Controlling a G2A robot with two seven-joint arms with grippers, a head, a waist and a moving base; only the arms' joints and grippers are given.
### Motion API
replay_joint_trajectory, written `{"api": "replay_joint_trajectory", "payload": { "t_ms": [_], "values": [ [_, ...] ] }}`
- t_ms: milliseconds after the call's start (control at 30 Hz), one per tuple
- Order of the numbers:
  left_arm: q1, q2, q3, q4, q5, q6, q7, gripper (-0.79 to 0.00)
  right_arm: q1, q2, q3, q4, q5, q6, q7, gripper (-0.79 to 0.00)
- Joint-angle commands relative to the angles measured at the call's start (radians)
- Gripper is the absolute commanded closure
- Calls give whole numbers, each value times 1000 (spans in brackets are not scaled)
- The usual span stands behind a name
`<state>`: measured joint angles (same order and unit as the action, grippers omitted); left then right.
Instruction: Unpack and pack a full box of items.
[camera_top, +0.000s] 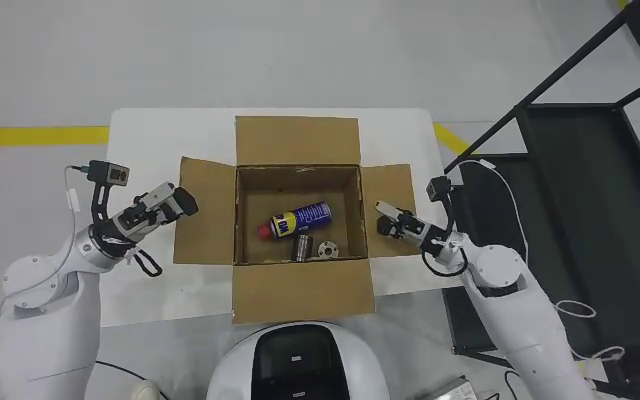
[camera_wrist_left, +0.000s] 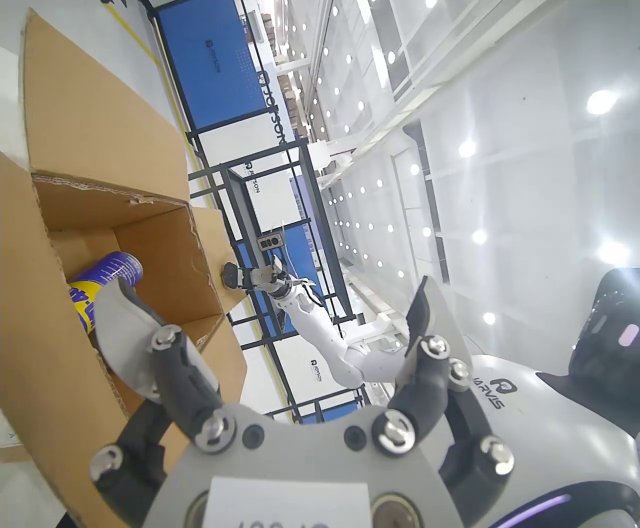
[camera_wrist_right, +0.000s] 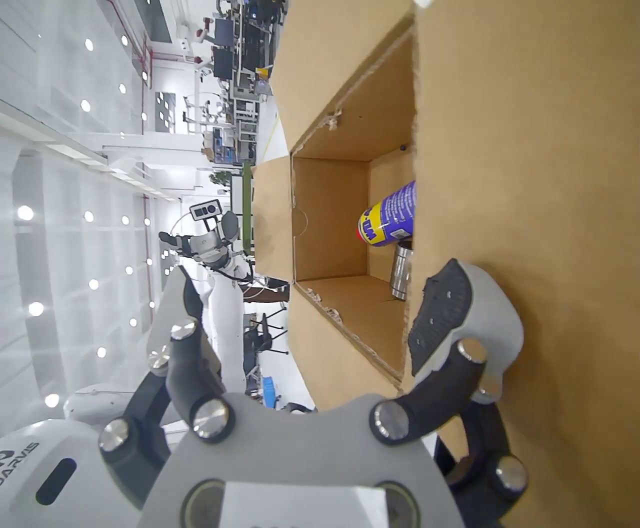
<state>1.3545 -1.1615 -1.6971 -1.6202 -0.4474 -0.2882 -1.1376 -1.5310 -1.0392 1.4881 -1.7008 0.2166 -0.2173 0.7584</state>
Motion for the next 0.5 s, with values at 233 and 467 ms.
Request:
{"api": "replay_joint_trajectory", "payload": {
  "t_ms": [233, 467],
  "values": [
    [35, 6, -11, 28, -47, -36, 17, -785, 161, 4, -158, -148, -305, 255, 144, -785],
    [35, 6, -11, 28, -47, -36, 17, -785, 319, -12, -337, -91, -479, 322, 225, -785]
  ]
}}
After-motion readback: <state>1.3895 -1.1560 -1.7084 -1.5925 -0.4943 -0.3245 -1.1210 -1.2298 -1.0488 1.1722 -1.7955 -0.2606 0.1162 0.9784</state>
